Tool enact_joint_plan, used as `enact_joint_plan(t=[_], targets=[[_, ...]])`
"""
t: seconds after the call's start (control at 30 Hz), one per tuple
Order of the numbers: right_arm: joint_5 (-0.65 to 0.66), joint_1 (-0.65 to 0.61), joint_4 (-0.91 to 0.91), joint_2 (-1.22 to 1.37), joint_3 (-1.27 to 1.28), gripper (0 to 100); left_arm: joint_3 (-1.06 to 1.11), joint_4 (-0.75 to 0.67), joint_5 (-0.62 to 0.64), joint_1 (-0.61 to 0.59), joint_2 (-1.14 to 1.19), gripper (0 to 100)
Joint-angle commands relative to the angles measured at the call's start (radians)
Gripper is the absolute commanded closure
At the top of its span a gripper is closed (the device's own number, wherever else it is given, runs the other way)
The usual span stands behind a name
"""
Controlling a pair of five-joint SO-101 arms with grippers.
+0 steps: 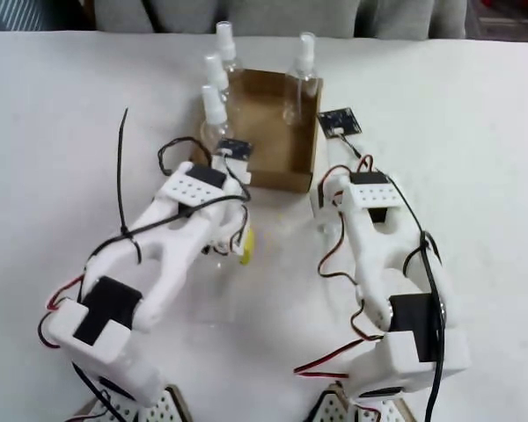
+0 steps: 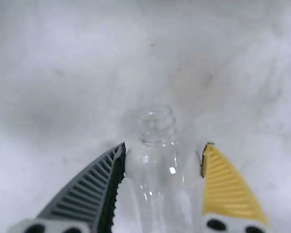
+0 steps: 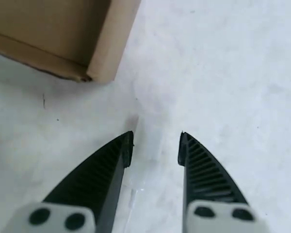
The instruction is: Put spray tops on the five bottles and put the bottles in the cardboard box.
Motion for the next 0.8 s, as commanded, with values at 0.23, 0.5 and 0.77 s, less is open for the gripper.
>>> enact_joint_plan(t=[0.23, 0.5, 0.77], targets=[[0.012, 0.001, -0.007, -0.004, -0.038, 87.5, 0.014, 0.0, -0.02, -0.007, -0.062, 80], [0.049, -0.004, -0.005, -0.004, -0.038, 87.5, 0.106, -0.035, -0.014, -0.015, -0.203, 72], [0.051, -0.004, -0.005, -0.004, -0.037, 87.5, 0.175, -0.075, -0.014, -0.015, -0.288, 69]])
